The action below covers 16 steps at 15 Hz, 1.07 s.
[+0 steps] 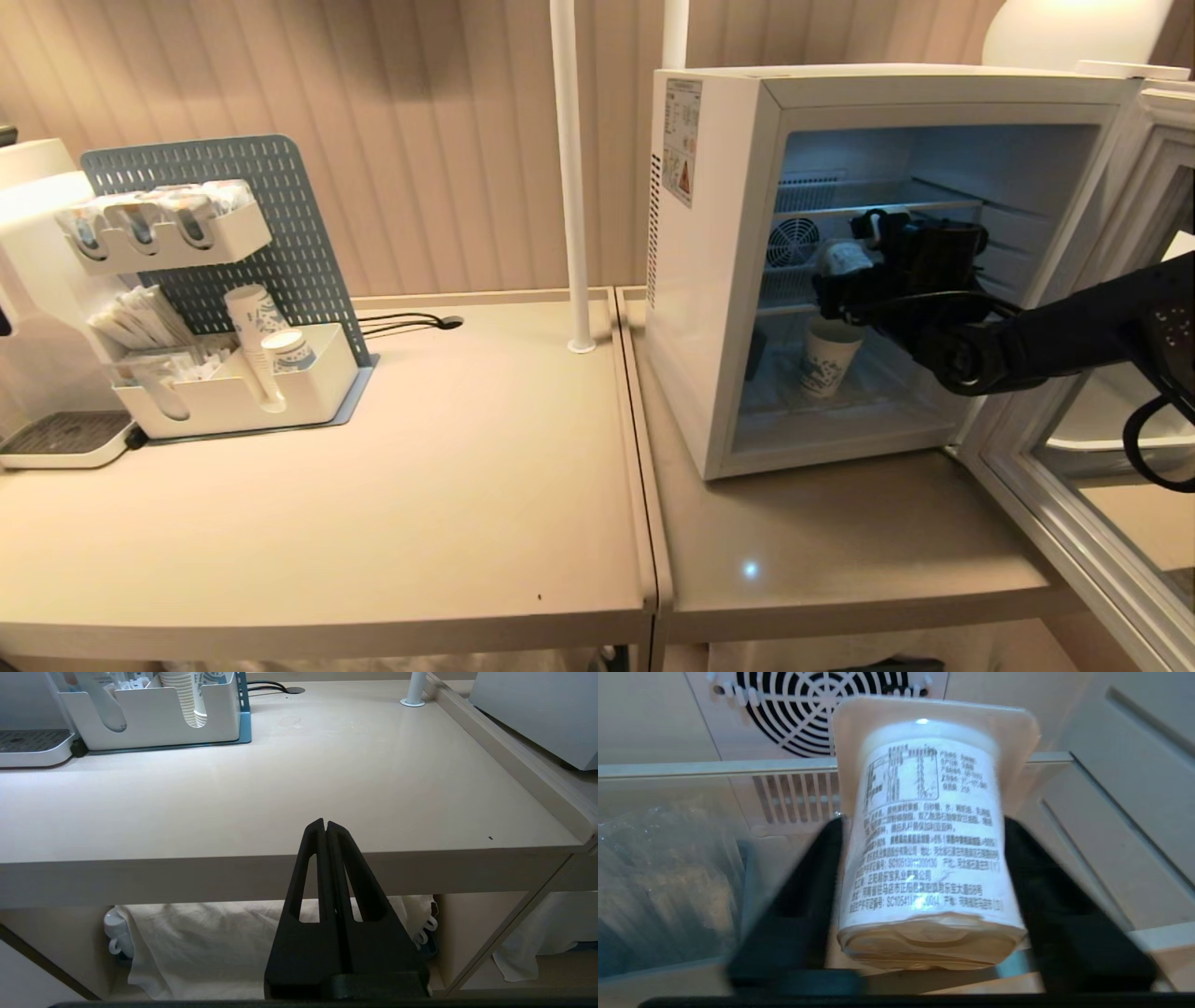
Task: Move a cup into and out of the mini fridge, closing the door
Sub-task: Take the yoghurt out of the freezer
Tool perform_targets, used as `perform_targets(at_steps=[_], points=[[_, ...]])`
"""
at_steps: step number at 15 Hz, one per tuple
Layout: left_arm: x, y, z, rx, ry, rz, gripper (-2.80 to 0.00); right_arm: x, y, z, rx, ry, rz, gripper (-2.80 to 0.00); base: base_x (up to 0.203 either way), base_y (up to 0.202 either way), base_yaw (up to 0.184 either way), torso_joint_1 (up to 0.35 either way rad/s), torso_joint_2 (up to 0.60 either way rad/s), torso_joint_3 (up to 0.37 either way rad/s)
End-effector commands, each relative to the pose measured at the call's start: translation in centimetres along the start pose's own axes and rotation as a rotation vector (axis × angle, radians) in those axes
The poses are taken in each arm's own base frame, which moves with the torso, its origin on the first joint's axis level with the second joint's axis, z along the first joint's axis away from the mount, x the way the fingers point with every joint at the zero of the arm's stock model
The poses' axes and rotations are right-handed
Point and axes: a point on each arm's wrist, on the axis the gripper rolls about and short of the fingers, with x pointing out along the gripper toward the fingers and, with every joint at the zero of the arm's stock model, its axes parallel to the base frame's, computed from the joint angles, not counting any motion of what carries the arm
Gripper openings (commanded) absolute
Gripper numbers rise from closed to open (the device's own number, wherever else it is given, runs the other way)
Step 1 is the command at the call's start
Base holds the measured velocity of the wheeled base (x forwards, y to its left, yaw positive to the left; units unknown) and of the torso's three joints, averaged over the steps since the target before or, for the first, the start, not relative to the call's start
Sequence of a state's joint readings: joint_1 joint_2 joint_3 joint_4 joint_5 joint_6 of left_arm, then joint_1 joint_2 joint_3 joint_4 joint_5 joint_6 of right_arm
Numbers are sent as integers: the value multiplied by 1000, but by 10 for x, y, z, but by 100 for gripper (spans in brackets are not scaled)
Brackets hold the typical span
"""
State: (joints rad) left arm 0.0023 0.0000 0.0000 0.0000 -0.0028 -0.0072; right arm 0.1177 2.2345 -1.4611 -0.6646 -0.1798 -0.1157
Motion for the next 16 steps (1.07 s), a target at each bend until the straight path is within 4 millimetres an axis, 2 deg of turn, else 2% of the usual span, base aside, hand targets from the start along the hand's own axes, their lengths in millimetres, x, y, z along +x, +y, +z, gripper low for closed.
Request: perform_targets(at_steps=[1,3,6,10,16], points=[[0,0,0,0,2,1,-280,-4,-1,4,1,-9,-2,-280,0,0,0,0,0,0],[0,0,0,0,2,0,-280,-9,-2,7,1,-10,-2,-280,0,0,0,0,0,0],[0,0,0,0,0,1,-280,-34,-8,18,0,-5,4,-280,0,0,0,0,0,0],[0,0,0,0,2,1,-280,-84,-18,33,-3,-2,16,-280,0,0,0,0,0,0],[0,0,0,0,2,2,-280,-178,-22,46,-10,-3,79,-280,0,0,0,0,0,0]])
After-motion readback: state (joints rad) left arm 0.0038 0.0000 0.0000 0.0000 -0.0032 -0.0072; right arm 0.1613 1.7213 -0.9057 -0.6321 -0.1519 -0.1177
